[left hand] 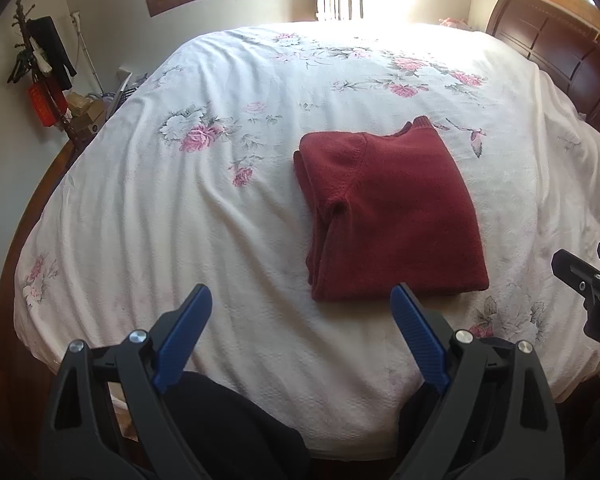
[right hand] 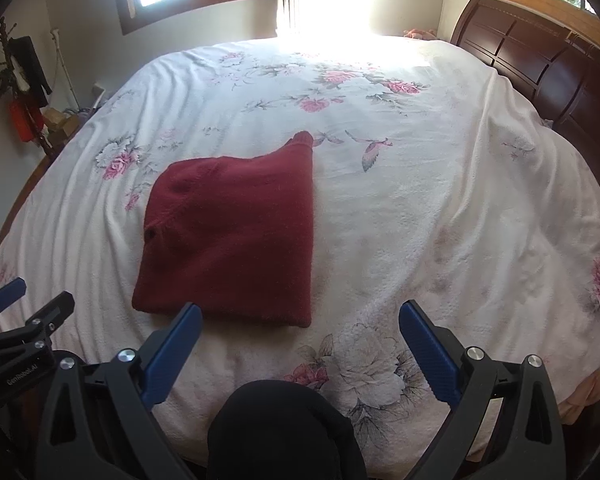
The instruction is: Fold small clothes
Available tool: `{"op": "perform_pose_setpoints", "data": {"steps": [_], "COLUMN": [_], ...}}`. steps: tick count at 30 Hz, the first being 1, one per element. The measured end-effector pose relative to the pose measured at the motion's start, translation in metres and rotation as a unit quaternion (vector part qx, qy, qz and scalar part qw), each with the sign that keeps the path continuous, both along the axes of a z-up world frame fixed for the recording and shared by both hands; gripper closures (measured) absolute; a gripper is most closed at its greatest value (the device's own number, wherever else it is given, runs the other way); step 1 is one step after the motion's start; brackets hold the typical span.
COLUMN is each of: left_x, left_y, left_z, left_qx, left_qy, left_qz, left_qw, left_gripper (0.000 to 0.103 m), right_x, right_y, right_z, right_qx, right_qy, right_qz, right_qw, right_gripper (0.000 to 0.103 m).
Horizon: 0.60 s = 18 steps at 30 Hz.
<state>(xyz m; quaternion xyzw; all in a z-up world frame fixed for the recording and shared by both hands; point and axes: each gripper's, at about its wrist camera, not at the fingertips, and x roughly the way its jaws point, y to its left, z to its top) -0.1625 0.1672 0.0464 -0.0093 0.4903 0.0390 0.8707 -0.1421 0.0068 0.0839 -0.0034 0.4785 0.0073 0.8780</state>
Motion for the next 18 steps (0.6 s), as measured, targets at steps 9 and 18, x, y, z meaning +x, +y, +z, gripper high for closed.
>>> {"op": "perform_pose_setpoints", "data": {"steps": [9, 18], "left_x": [0.0027, 0.003], "left_y": [0.0032, 0.0048], "left_z": [-0.0031, -0.0034], "left_qx": [0.001, -0.002], "left_qy": [0.004, 0.002], "left_qz": [0.002, 0.005], "left_qw": [1.0, 1.0], "left_gripper": [0.013, 0.013], "right_x": [0.0037, 0.005], "right_y": [-0.0035, -0.0053], "right_z": [-0.0014, -0.0086], "right_qx": [-0.002, 0.001], "right_qy": [-0.004, 0.016], "right_qz": [-0.01, -0.014], "right_qw": [1.0, 1.0], "right_gripper": [0.004, 0.004]}}
